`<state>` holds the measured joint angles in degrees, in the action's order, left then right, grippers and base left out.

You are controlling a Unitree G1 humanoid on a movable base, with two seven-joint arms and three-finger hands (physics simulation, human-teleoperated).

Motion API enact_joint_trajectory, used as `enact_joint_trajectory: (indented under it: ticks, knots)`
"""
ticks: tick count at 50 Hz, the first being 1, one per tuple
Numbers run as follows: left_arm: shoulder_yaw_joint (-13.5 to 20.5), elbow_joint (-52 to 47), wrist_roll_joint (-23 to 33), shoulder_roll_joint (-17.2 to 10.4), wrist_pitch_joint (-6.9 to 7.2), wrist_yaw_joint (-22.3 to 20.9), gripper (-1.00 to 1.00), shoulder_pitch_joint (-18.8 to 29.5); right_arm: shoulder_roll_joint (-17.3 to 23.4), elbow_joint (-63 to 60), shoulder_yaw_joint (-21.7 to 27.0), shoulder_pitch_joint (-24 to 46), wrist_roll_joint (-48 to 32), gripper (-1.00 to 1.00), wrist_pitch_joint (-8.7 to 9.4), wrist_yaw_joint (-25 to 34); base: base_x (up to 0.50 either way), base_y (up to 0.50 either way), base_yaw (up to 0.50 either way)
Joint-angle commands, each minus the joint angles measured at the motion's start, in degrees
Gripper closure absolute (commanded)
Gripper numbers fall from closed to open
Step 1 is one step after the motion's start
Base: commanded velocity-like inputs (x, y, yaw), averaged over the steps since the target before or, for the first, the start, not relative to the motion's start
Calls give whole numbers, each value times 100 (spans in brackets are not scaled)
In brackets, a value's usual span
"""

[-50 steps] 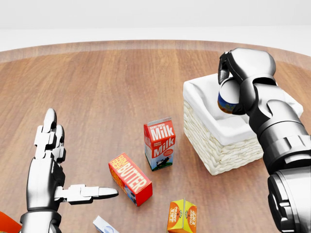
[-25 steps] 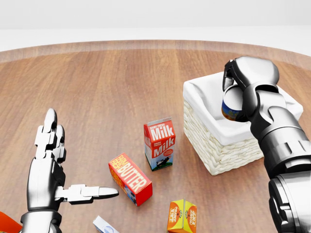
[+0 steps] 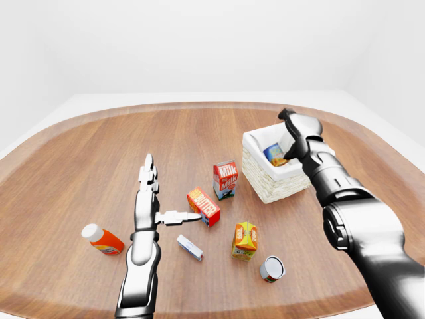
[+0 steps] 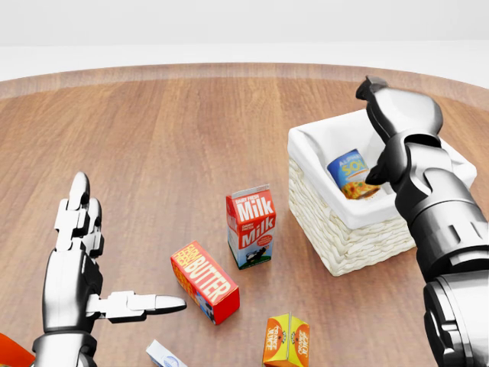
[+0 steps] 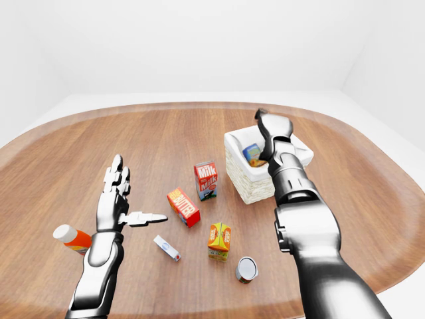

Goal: Pick up the alphabet soup and the tomato sauce, and put them in the basket.

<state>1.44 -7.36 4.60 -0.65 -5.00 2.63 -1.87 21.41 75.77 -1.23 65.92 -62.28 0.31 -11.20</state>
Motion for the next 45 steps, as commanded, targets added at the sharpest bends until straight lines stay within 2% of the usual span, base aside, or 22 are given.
enact_joint_trajectory:
  ticks: [1,24,36,45]
  knots:
    - [58,-77,-136,-1,0,-45,-100,-31,-9,-40,-5,11,-18,-100,33,-42,0,0,0]
    - [43,-82,-126,6,0,-36,-100,-21,12,-49,6,34,-23,-100,-5,-45,0,0,0]
    - [48,-91,-129,3,0,-41,-100,-20,-11,-84,163,93,379,-100,-157,-177,0,0,0]
    - [48,-89,-129,3,0,-41,-100,-19,-52,-119,284,170,985,-100,-346,-199,0,0,0]
